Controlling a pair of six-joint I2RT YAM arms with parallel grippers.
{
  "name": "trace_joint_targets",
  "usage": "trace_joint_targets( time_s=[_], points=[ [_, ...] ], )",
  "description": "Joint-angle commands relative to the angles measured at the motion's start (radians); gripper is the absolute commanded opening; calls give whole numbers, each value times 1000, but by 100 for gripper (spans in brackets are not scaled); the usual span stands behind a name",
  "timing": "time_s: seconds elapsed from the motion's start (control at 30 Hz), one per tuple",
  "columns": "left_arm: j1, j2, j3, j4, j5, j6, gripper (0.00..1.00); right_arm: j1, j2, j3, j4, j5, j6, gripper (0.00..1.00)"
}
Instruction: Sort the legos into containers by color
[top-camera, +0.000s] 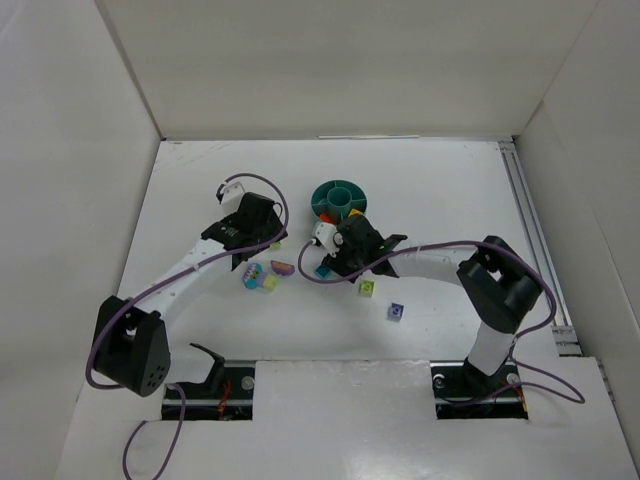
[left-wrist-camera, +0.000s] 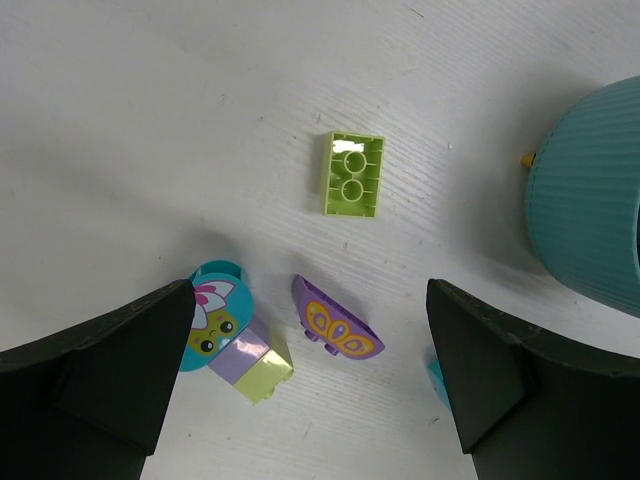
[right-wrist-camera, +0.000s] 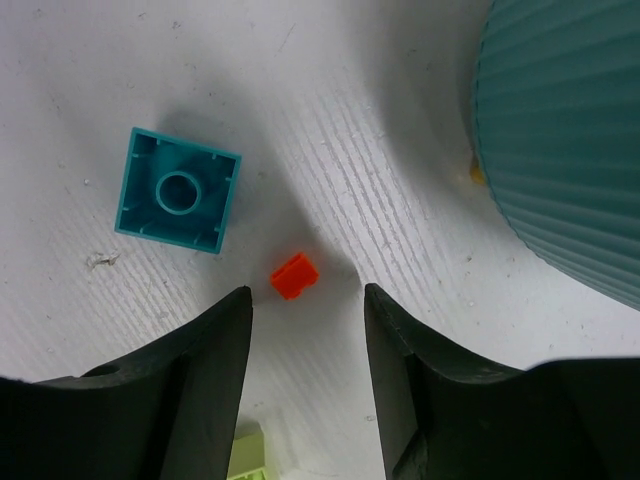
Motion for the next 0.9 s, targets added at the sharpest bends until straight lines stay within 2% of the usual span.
trace_joint_targets(
  time_s=[0.0,0.47,0.87],
  points=[
    [3,-42,-5,9,0,0,100,12,21,18,29,20,41,54],
    [3,-70,-14,9,0,0,100,32,32,18,29,114,140,50],
    [3,-79,-33,9,0,-9,100,52,41,27,20,132,174,25]
  ],
)
